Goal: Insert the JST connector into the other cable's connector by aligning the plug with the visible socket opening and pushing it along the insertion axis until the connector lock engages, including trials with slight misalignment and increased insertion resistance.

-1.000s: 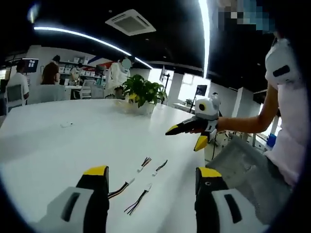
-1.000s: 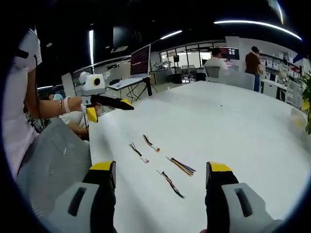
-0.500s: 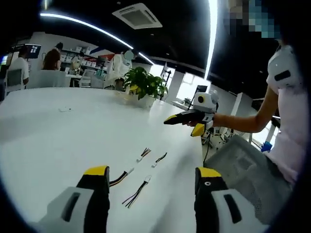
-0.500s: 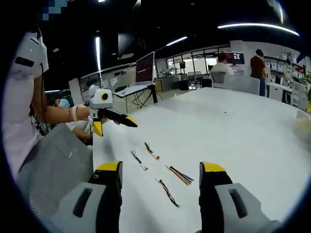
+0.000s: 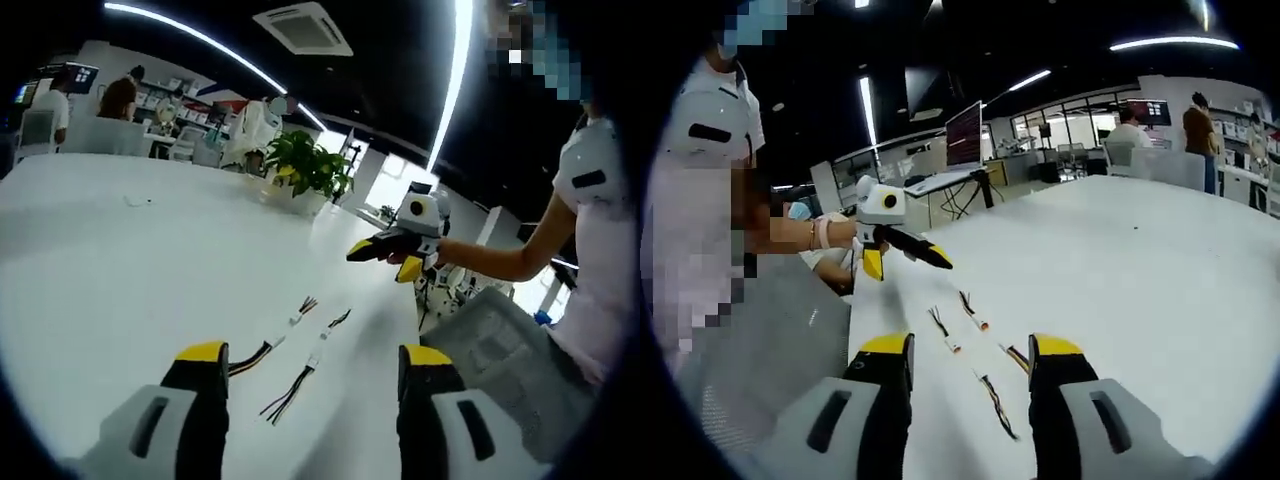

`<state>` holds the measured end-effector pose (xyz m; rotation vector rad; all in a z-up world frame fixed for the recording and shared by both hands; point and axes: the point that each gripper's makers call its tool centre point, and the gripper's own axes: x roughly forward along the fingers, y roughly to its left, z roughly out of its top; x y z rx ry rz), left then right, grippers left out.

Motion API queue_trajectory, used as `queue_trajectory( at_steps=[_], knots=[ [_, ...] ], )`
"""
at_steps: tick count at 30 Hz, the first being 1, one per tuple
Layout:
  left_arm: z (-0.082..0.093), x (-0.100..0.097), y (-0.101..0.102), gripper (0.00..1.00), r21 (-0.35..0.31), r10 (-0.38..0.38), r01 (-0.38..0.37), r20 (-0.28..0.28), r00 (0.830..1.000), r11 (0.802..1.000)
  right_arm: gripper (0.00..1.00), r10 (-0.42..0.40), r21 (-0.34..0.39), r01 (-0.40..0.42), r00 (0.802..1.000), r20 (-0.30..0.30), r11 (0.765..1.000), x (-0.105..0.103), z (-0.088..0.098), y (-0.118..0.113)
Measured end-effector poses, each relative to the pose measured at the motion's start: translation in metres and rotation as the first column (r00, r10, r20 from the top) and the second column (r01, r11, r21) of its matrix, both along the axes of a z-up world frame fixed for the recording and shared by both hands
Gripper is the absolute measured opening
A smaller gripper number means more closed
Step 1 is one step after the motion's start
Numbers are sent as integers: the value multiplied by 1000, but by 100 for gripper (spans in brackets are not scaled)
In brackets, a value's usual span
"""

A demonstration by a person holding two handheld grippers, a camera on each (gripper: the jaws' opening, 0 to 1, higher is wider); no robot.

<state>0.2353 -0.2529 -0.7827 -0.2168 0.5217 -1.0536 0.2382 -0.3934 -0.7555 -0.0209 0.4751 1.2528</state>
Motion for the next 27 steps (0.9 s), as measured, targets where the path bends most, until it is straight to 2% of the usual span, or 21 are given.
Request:
queue_trajectory(
  at_steps=[10, 16, 23, 27],
  knots=[
    [-3, 17, 4, 67, -30, 12, -11, 8, 1000, 999, 40, 35, 1, -35, 999, -15, 999, 11, -12, 6],
    [-8, 23, 5, 66, -27, 11, -11, -1, 1000, 1000, 40, 54, -2, -54, 998, -40, 999, 15, -21, 10],
    [-18, 28, 1, 61, -20, -10, 10, -5, 1000, 1000, 36, 63, -2, -63, 997, -51, 998, 21, -33, 13],
    [-22, 33, -3, 68, -43, -10, 9, -26, 1000, 999, 36, 39, 38, -37, 998, -44, 999, 32, -40, 11]
  ],
)
